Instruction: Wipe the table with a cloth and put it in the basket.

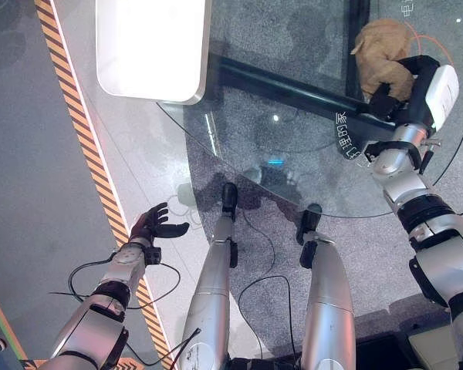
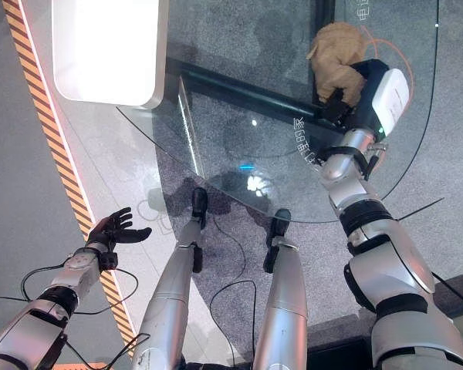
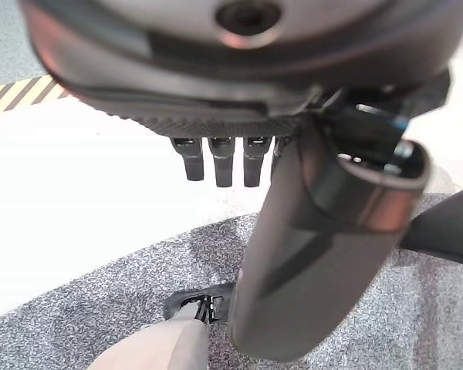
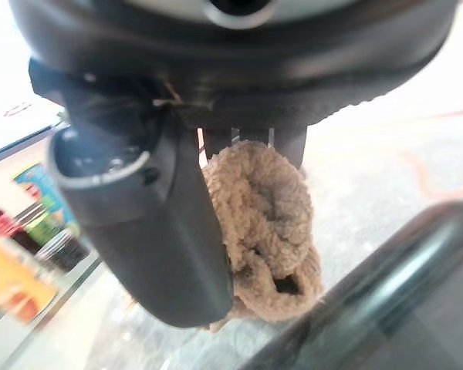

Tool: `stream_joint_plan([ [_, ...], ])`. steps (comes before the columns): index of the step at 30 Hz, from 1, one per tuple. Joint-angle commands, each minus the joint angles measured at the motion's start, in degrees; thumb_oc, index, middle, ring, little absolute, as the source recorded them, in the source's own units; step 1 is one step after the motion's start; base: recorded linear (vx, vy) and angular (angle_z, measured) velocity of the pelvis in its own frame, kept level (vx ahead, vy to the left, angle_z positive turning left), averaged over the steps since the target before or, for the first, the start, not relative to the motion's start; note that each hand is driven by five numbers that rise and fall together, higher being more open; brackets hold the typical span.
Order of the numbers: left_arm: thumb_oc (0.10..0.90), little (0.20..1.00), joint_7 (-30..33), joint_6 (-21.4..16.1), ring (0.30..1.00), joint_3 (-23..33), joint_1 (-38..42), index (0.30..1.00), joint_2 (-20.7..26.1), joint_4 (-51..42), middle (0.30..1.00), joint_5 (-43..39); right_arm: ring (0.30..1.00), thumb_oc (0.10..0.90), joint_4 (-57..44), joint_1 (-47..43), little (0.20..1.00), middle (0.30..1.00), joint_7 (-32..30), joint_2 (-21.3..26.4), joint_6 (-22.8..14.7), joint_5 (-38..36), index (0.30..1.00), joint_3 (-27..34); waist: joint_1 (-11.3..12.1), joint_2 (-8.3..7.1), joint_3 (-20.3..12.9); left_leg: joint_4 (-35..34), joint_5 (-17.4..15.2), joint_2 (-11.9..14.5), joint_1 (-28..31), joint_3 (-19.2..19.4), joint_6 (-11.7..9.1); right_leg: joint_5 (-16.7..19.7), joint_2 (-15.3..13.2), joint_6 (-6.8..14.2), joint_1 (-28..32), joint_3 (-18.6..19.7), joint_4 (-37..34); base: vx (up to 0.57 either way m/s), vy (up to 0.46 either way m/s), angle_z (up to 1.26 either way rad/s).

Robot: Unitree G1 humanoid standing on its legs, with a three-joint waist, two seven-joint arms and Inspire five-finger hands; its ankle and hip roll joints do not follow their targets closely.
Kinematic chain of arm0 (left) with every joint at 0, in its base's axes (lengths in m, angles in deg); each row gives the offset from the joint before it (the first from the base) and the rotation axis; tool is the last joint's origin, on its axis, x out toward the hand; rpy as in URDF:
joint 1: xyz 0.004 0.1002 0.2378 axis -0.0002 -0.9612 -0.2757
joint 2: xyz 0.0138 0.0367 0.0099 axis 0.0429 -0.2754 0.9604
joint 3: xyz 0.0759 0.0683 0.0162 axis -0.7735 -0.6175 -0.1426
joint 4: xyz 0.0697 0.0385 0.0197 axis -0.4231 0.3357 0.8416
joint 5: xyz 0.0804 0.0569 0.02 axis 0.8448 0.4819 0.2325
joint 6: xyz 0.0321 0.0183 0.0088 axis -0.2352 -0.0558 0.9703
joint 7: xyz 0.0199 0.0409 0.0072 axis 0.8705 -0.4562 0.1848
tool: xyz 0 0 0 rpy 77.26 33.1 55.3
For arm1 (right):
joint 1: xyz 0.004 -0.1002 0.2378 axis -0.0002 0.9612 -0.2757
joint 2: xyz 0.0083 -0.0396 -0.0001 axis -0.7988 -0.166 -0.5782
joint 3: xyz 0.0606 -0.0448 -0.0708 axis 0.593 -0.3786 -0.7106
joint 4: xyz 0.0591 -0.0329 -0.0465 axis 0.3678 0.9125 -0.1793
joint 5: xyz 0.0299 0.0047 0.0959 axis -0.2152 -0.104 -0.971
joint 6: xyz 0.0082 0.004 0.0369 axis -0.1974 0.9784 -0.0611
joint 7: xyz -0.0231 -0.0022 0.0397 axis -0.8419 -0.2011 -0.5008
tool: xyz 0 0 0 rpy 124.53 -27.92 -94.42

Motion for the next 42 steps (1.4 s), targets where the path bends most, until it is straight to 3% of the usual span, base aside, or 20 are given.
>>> stream_joint_plan([
  [1, 0.8, 0.9, 1.1, -0.8, 0.9, 1.1, -2.1, 0.9, 0.4, 1.5, 0.9, -0.2, 0.3, 0.1, -5.0, -7.2, 0.2, 0.3, -0.8, 3.3, -2.3, 4.8, 0.3, -2.4, 1.1, 0.42, -1.3, 8.1, -10.5, -2.0, 1.7, 2.7, 3.2, 5.1, 1.8, 0.4, 3.1, -0.6, -10.5, 0.0, 0.0, 0.0],
  [16, 0.8, 0.9, 1.7, -0.6, 0.9, 0.8, -1.9, 0.9, -1.7, 0.5, 0.9, 1.1, 0.3, 0.1, -15.4, -7.5, 0.2, 0.3, 8.3, -1.4, 0.1, 10.9, 0.3, -10.4, 1.8, 1.18, -1.3, 7.5, -9.7, -2.8, 2.1, 3.0, 3.0, 5.0, 1.2, 0.2, 3.5, -1.1, -10.9, 0.0, 0.0, 0.0],
  [26, 0.8, 0.9, 2.0, -0.8, 0.9, 0.6, -1.9, 0.9, -3.3, 0.8, 0.9, 1.4, 0.3, 0.1, -22.7, -5.5, 0.2, 0.3, 16.1, -5.2, -1.0, 16.5, 0.3, -15.8, 1.9, 1.88, -1.3, 6.7, -8.9, -3.3, 2.8, 3.2, 2.6, 5.1, 0.9, 0.3, 3.9, -1.0, -11.1, 0.0, 0.0, 0.0],
  [42, 0.8, 0.9, 1.0, -1.3, 0.9, 1.3, -1.3, 0.9, -3.3, 2.1, 0.9, 1.6, 0.3, 0.1, -26.3, -0.8, 0.2, 0.3, 24.4, -6.6, -4.7, 18.8, 0.3, -19.0, 1.3, 1.79, -1.3, 6.4, -8.5, -3.3, 3.4, 3.6, 2.4, 5.3, 0.6, 0.6, 4.5, -0.7, -11.3, 0.0, 0.001, 0.0],
])
